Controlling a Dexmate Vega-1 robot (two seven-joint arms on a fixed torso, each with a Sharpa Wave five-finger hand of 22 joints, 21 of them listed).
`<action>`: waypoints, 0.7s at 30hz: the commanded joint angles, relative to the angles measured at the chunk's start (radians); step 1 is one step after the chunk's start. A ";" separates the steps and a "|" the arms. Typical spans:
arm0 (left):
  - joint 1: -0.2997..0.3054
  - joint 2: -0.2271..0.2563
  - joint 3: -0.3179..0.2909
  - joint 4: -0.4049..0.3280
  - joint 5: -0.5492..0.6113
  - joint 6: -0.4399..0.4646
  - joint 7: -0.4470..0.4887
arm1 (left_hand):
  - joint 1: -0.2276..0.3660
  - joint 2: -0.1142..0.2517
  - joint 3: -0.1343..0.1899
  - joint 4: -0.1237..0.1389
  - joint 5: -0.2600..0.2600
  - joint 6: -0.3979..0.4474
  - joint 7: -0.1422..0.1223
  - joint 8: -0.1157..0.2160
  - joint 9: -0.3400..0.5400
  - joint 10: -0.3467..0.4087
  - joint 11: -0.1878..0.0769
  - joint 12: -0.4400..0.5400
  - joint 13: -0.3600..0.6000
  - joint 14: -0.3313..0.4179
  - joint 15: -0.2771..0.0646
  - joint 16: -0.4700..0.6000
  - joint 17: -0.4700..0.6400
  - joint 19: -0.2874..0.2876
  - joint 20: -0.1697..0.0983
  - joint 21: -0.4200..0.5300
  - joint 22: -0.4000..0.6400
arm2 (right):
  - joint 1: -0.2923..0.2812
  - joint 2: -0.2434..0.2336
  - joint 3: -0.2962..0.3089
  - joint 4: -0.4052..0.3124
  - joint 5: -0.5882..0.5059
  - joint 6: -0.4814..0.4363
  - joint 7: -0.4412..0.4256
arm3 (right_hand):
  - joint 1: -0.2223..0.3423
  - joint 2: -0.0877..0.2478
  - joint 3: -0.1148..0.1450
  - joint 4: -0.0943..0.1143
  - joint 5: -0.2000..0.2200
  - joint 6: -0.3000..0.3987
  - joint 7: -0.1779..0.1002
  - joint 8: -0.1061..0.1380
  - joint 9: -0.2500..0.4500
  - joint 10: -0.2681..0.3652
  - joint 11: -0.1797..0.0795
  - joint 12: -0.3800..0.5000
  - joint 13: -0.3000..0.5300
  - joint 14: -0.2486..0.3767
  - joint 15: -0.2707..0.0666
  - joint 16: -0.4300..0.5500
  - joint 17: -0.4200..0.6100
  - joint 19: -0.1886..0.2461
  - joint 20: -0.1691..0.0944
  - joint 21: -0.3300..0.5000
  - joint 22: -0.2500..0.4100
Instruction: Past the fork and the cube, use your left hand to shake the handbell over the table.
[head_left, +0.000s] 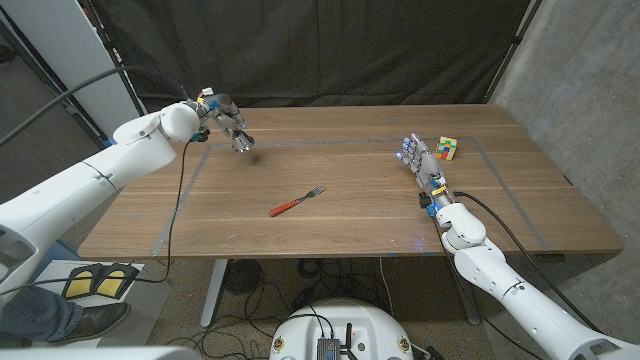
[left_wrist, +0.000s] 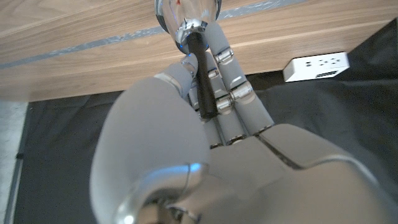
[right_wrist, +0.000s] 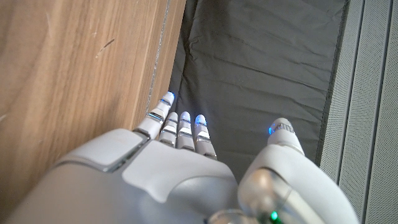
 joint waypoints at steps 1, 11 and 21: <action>0.129 -0.084 -0.112 0.055 -0.182 -0.346 0.156 | -0.003 0.004 -0.001 0.007 0.004 0.002 -0.005 0.002 0.003 0.002 -0.006 0.007 0.009 0.148 -0.139 0.000 0.002 -0.003 0.001 0.005 0.003 | -0.011 -0.010 0.007 -0.013 0.001 -0.002 -0.004 | 0.002 0.007 0.001 -0.007 -0.003 0.009 0.002 0.002 0.003 0.002 0.004 -0.001 0.004 0.001 0.004 0.001 0.001 0.002 0.002 -0.004 0.002; 0.174 -0.245 -0.156 0.219 -0.441 -0.739 0.106 | -0.006 0.004 -0.002 0.007 0.004 0.001 -0.006 0.001 0.005 0.003 -0.007 0.010 0.021 0.155 -0.140 -0.001 0.002 -0.001 -0.002 0.009 0.003 | -0.007 -0.017 0.004 -0.019 0.000 -0.009 0.005 | 0.001 0.007 0.000 -0.007 -0.003 0.009 0.002 0.002 0.003 0.003 0.006 -0.001 0.004 0.002 0.005 0.002 0.001 0.002 0.002 -0.004 0.002; 0.189 -0.385 -0.188 0.306 -0.786 -0.966 -0.118 | -0.012 0.005 -0.005 0.008 0.004 0.003 -0.011 0.002 0.006 -0.001 -0.013 0.011 0.036 0.145 -0.143 -0.007 0.005 -0.012 0.001 0.007 0.002 | -0.016 -0.026 0.007 -0.031 0.006 -0.021 0.005 | 0.002 0.008 0.000 -0.008 -0.003 0.009 0.002 0.002 0.003 0.003 0.005 -0.001 0.004 0.001 0.004 0.001 0.001 0.003 0.003 -0.004 0.002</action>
